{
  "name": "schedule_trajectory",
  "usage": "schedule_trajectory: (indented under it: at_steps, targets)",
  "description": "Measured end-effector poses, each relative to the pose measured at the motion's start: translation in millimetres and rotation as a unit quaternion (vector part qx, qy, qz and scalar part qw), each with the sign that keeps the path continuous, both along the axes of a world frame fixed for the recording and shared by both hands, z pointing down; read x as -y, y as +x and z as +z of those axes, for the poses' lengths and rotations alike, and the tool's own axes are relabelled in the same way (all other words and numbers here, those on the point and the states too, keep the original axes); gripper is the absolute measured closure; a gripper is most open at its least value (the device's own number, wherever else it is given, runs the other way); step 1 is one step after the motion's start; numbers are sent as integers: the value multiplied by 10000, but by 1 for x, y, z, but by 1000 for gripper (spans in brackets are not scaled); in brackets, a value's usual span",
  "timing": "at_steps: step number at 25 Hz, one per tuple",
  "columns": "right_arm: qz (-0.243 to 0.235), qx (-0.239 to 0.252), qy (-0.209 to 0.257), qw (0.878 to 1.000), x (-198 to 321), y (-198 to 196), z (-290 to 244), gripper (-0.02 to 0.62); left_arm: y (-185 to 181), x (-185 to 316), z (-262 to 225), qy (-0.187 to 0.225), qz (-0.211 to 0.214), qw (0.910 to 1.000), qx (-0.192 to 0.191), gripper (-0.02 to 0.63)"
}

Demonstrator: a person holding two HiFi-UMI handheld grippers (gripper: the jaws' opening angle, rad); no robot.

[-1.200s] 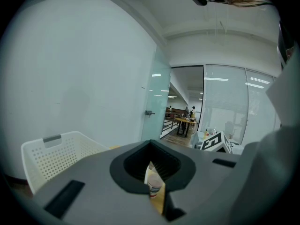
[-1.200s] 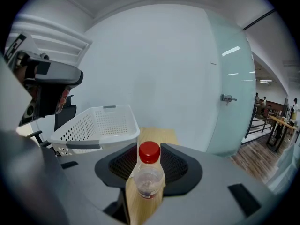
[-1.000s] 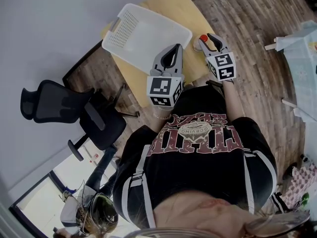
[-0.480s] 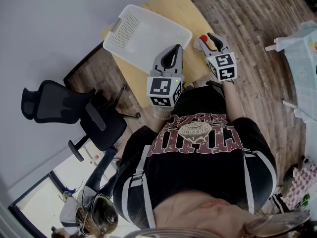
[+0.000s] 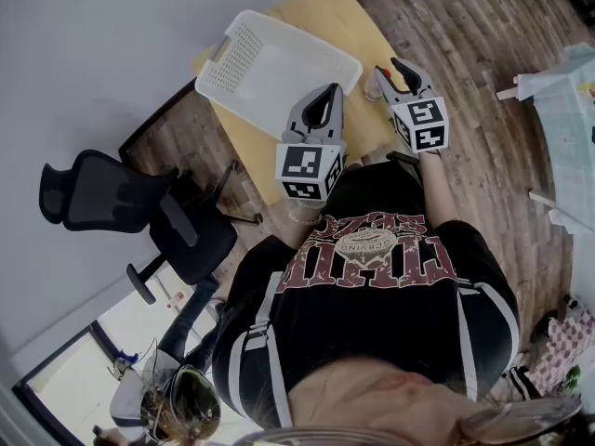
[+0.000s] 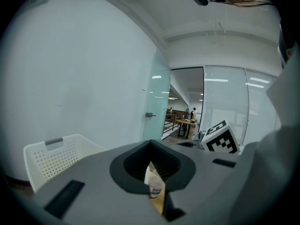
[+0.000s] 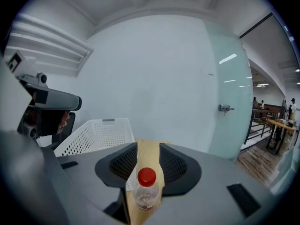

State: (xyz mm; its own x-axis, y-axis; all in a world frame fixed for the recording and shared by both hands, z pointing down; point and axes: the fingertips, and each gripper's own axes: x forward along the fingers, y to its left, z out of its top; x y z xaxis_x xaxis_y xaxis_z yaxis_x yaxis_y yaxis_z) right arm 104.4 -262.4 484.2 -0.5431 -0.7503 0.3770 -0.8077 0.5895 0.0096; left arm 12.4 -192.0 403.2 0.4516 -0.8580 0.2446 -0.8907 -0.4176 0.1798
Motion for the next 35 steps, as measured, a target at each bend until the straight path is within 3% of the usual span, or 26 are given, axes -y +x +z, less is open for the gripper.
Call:
schedule_trajectory:
  at_steps: [10,17,35]
  targets:
    - [-124,9,176,9998,4,-7,-21,447,-6,2,-3,38,-74,10000,-30,560]
    - [-184,57,358,9992,4,-15,-37,497,-13,0,-6,65,-176,9998,-39,560]
    - [-651,130,570,9962,0,-64,-60,545,-48,-8,-4,99,-559,9983,-115,560]
